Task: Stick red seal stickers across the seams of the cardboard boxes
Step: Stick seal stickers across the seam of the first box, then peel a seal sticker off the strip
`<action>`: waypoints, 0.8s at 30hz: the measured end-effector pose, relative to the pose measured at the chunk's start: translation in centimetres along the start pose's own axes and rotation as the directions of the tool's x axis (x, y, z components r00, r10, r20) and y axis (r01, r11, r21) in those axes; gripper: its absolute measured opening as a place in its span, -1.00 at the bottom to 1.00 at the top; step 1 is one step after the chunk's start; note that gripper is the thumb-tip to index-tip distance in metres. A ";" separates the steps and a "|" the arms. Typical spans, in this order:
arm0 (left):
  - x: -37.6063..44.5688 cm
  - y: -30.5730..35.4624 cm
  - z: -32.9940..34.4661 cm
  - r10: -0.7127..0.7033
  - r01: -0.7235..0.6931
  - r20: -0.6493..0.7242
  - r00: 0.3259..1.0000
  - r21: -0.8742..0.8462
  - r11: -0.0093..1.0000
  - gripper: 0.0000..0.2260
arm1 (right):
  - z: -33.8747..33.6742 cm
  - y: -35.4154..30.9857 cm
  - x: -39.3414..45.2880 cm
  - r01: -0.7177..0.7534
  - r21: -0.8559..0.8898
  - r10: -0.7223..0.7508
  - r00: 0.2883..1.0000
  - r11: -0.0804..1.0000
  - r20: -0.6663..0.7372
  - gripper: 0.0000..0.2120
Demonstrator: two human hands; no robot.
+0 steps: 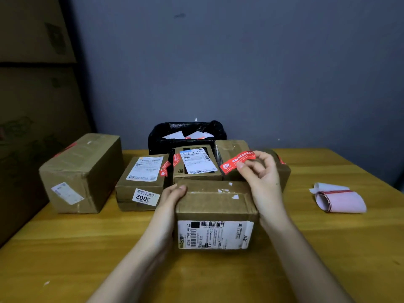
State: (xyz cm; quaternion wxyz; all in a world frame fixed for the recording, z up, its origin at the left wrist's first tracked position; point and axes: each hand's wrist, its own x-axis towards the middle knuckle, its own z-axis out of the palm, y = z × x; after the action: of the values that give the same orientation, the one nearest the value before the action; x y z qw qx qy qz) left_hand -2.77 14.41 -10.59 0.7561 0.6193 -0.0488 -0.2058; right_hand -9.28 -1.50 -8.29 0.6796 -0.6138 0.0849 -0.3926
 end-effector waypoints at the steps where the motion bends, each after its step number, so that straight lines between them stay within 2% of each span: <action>1: -0.9 -0.4 -0.3 0.030 -0.030 0.034 0.999 -0.011 0.999 -0.81 | 0.0 0.2 0.0 0.020 -0.025 -0.020 1.000 0.999 -0.006 -0.75; 6: -1.1 -0.5 -0.9 0.068 -0.069 0.055 0.996 0.012 0.998 -0.77 | -0.2 0.8 0.1 0.061 -0.090 -0.061 0.998 0.994 0.000 -0.79; 9: -1.3 -0.9 -1.5 0.239 -0.247 0.067 0.969 0.187 0.951 -0.67 | -0.5 0.8 0.3 0.075 -0.112 -0.073 0.997 0.991 0.021 -0.80; 11: -1.2 -0.6 -2.1 0.419 -0.429 0.102 0.902 0.312 0.848 -0.61 | -0.8 0.6 0.4 0.100 -0.130 -0.097 0.995 0.986 0.034 -0.80; 13: -0.9 -0.2 -2.9 0.573 -0.579 0.170 0.802 0.461 0.673 -0.61 | -0.9 0.2 0.5 0.137 -0.152 -0.130 0.990 0.979 0.055 -0.80; 16: -0.3 1.3 -3.0 0.723 -0.695 0.279 0.632 0.616 0.370 -0.69 | -0.9 -0.6 0.6 0.179 -0.166 -0.166 0.982 0.970 0.089 -0.82; 18: 0.1 3.0 -2.0 0.749 -0.734 0.340 0.569 0.620 0.276 -0.79 | -0.7 -1.3 0.8 0.203 -0.187 -0.182 0.975 0.961 0.127 -0.84; 21: 1.4 5.5 0.7 0.688 -0.769 0.426 0.588 0.557 0.313 -0.89 | 0.0 -1.8 1.2 0.227 -0.201 -0.194 0.966 0.953 0.173 -0.81; 24: 2.7 7.4 3.2 0.611 -0.760 0.458 0.646 0.462 0.457 -0.84 | 0.9 -2.1 1.8 0.235 -0.203 -0.197 0.962 0.951 0.188 -0.77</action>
State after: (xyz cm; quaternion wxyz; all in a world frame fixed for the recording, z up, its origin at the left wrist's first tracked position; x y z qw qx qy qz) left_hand 0.49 11.60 -3.28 0.5147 0.7284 -0.4455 0.0779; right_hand -8.45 -1.81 -5.57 0.5637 -0.7223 0.0038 -0.4005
